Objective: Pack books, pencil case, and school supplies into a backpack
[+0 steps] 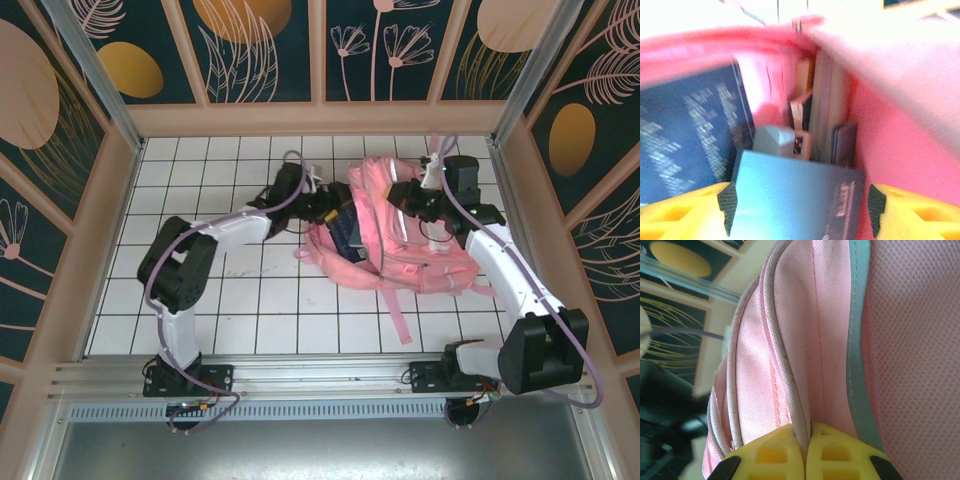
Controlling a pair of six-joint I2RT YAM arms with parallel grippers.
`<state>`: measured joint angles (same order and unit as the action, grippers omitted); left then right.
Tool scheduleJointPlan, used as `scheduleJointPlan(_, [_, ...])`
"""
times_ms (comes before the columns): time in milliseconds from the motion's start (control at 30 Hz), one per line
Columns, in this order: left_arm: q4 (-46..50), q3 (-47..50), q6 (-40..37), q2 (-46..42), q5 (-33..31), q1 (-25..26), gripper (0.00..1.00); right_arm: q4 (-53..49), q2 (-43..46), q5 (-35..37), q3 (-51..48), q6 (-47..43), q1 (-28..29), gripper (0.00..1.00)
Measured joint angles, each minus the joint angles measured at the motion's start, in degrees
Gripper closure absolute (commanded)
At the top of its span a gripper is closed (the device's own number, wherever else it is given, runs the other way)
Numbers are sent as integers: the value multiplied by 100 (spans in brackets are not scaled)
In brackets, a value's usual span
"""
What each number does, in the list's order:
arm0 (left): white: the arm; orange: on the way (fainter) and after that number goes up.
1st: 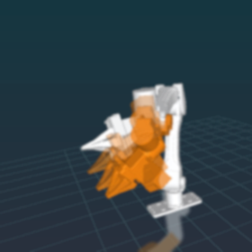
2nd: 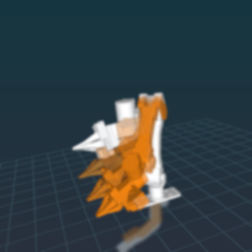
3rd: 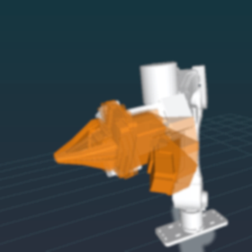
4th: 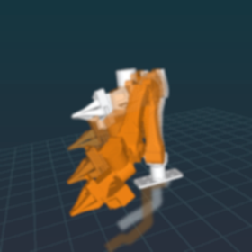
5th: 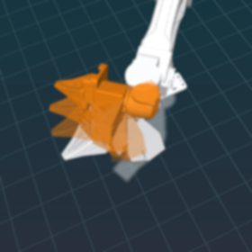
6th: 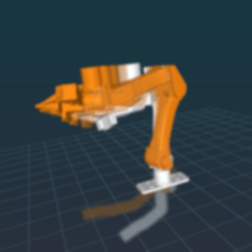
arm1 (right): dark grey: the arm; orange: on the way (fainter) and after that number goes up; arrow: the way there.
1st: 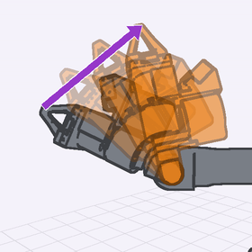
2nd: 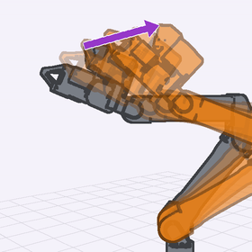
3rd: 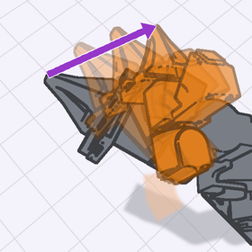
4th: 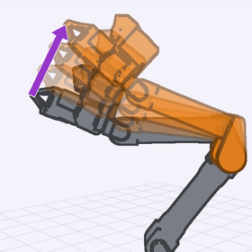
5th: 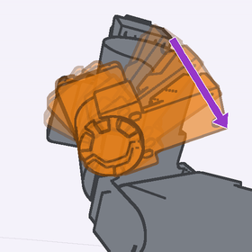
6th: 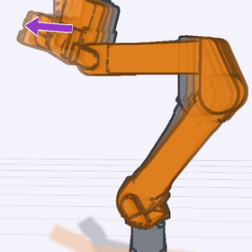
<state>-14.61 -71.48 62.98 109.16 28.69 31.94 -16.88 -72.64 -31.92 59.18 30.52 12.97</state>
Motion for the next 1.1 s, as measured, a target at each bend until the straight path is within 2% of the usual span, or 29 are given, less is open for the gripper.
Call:
scheduleJointPlan(133, [407,-118,-315,-251,-184,-490,27,-105,-46,400,-7,-105,470,100])
scheduleJointPlan(233, [898,-446,-595,-234,-332,-581,26,-105,-227,710,-9,-146,820,100])
scheduleJointPlan(333, [1311,-962,-826,-87,-372,-546,26,-63,-522,1049,-50,-146,1213,91])
scheduleJointPlan(400, [1423,-1252,-951,55,-367,-529,26,0,-723,1241,-125,-107,1436,81])
scheduleJointPlan(467, [1499,-1298,-1034,107,-369,-520,26,48,-914,1375,-144,-55,1611,72])
scheduleJointPlan(567, [1707,-1235,-1139,127,-376,-520,26,68,-1047,1523,-151,-2,1794,63])
scheduleJointPlan(667, [1766,-975,-1211,50,-413,-520,25,68,-1014,1696,-142,-7,1814,51])
scheduleJointPlan(767, [1808,-437,-1222,-229,-439,-520,25,-59,-914,1934,-74,-85,1810,43])
scheduleJointPlan(967, [1740,1102,-1178,-1316,-461,-481,23,-494,-72,2465,-44,-201,1810,45])
scheduleJointPlan(1100, [1513,1821,-1056,-1738,-330,-199,23,-721,487,2575,-192,-188,1810,46])
